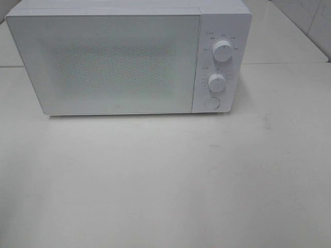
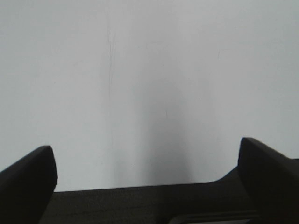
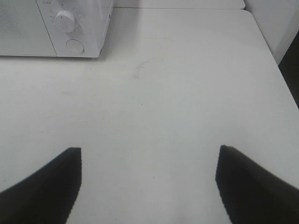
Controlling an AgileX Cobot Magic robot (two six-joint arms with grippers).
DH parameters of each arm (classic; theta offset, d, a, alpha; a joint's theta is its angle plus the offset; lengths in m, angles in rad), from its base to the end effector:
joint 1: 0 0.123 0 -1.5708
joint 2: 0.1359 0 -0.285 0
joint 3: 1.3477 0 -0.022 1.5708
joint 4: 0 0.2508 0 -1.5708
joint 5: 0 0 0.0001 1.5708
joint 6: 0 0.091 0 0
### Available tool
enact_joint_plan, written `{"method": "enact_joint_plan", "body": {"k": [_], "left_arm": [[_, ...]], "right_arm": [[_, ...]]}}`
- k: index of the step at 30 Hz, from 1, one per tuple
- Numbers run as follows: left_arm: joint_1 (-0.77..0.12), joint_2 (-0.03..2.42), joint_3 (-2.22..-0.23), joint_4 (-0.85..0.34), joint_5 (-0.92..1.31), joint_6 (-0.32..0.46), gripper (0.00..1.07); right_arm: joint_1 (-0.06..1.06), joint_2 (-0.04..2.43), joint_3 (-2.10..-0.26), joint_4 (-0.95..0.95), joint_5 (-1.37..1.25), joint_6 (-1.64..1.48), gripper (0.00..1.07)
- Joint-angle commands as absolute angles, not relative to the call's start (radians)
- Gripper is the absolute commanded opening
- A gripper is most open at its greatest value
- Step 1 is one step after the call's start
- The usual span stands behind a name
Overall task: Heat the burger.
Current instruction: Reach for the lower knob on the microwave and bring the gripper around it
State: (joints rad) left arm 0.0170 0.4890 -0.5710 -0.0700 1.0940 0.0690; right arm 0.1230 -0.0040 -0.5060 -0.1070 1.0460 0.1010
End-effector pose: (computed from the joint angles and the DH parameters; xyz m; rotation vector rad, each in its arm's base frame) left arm 0.0671 -0.0045 0.2811 0.0507 2.4924 -0.0550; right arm -0.0047 -0.0091 0.2805 -0.0176 2.0150 0.0149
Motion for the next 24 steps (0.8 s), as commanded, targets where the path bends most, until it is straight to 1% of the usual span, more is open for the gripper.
{"method": "enact_joint_plan", "body": {"k": [1,2,4,5,15,24], "left_arm": [[0.019,0.416,-0.54,-0.078,1.073,0.097,1.04],[0.019,0.355,-0.518,-0.078,1.073,0.112,1.04],[0.019,0.321,-0.507,-0.078,1.046,0.112,1.04],[0.019,0.254,-0.501,-0.081,1.039,0.111,1.04],[0.019,-0.023,-0.501,-0.078,1.039,0.11,1.04],[0.019,-0.032,-0.5,-0.083,1.038,0.107,1.04]], "right_arm": [[0.116,-0.03,-0.506,-0.113,1.036,0.1,0.76],[0.116,-0.03,-0.506,-0.113,1.036,0.1,0.76],[0.116,-0.03,-0.506,-0.113,1.036,0.1,0.76],[0.116,-0.03,-0.506,-0.113,1.036,0.1,0.76],[0.116,-0.03,-0.506,-0.113,1.036,0.1,0.76],[0.116,-0.028,-0.506,-0.113,1.036,0.1,0.76]]}}
